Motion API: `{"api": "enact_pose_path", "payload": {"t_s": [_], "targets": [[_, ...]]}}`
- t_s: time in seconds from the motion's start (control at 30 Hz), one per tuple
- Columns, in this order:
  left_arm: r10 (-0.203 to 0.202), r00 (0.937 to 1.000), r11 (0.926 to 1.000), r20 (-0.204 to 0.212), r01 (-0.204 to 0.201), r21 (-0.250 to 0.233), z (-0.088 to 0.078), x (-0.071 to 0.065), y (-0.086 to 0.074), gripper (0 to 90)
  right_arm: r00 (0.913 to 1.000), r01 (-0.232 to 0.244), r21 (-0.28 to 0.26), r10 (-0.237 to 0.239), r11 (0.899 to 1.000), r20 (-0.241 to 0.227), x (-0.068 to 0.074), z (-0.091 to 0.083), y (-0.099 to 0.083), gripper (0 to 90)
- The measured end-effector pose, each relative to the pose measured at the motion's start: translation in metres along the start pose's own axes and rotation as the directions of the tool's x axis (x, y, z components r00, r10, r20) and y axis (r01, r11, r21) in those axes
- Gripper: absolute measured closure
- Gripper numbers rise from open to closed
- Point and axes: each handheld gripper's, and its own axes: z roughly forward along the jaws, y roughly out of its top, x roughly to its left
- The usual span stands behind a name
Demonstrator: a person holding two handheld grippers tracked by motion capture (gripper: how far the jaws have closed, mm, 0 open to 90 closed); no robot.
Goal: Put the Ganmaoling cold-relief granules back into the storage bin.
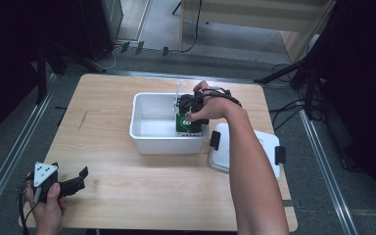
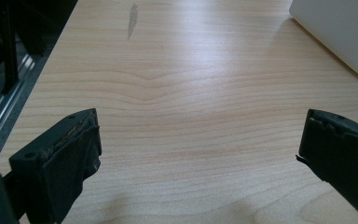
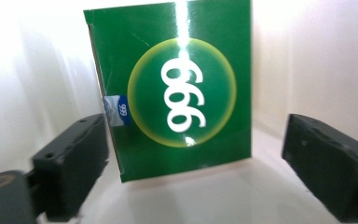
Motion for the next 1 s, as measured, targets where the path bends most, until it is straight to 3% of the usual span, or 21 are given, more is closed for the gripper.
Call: {"api": "enact_pose_path", "payload": {"t_s": [0.47,1.0], "targets": [[0.010,1.0000,1.0000,-0.002,-0.010,-0.001,0.001,-0.001,0.000,0.0,0.9955,-0.094,-0.082,0.093,0.992,-0.019,0.005,-0.040,-0.021,0.0],[0.020,0.9998,0.9998,-0.004,-0.020,0.002,0.001,-0.002,0.000,0.0,0.9950,-0.099,-0.113,0.099,0.989,0.002,0.013,-0.070,-0.056,0.0]]}}
